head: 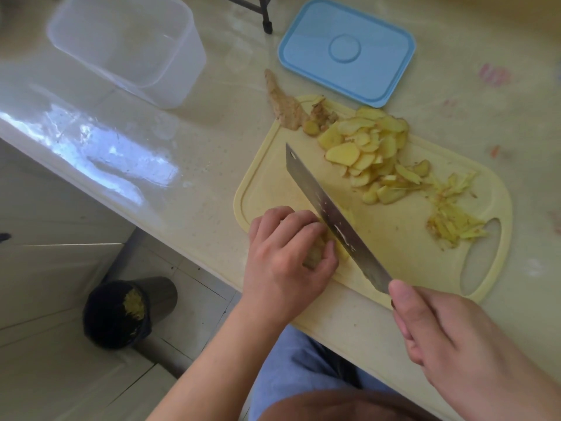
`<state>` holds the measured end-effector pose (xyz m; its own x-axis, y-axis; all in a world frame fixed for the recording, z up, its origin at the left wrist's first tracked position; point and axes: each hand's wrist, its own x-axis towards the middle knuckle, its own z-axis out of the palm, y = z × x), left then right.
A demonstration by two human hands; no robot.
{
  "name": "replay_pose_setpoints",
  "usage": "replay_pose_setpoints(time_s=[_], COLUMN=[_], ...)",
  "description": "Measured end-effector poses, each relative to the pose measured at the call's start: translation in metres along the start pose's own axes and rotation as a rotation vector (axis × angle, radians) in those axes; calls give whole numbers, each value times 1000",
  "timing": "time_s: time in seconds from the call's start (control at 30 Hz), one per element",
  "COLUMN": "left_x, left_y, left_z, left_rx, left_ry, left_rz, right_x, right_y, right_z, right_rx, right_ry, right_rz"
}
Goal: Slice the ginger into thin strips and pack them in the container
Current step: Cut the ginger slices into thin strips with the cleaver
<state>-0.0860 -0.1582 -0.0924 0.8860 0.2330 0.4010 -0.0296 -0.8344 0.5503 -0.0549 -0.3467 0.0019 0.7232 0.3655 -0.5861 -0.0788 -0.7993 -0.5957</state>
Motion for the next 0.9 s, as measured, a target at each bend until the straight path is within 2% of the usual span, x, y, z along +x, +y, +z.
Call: replay_pose_setpoints(time_s=[0.2,0.4,0.57,0.9], left_x=[0,-1,-2,-2], left_y=[1,2,0,-1], left_z=[-2,-2,0,-1], left_rx=[-57,-13,-13,1], left_ry=[-15,-22,21,0], left_rz=[-43,41,32,43], right_x=[-2,-6,-7,-3], right_y=[4,7,10,11], right_z=[-1,-1,2,2], right_rx=[92,129,121,43], right_ry=[-19,-40,-43,-41], right_rz=[41,34,22,45])
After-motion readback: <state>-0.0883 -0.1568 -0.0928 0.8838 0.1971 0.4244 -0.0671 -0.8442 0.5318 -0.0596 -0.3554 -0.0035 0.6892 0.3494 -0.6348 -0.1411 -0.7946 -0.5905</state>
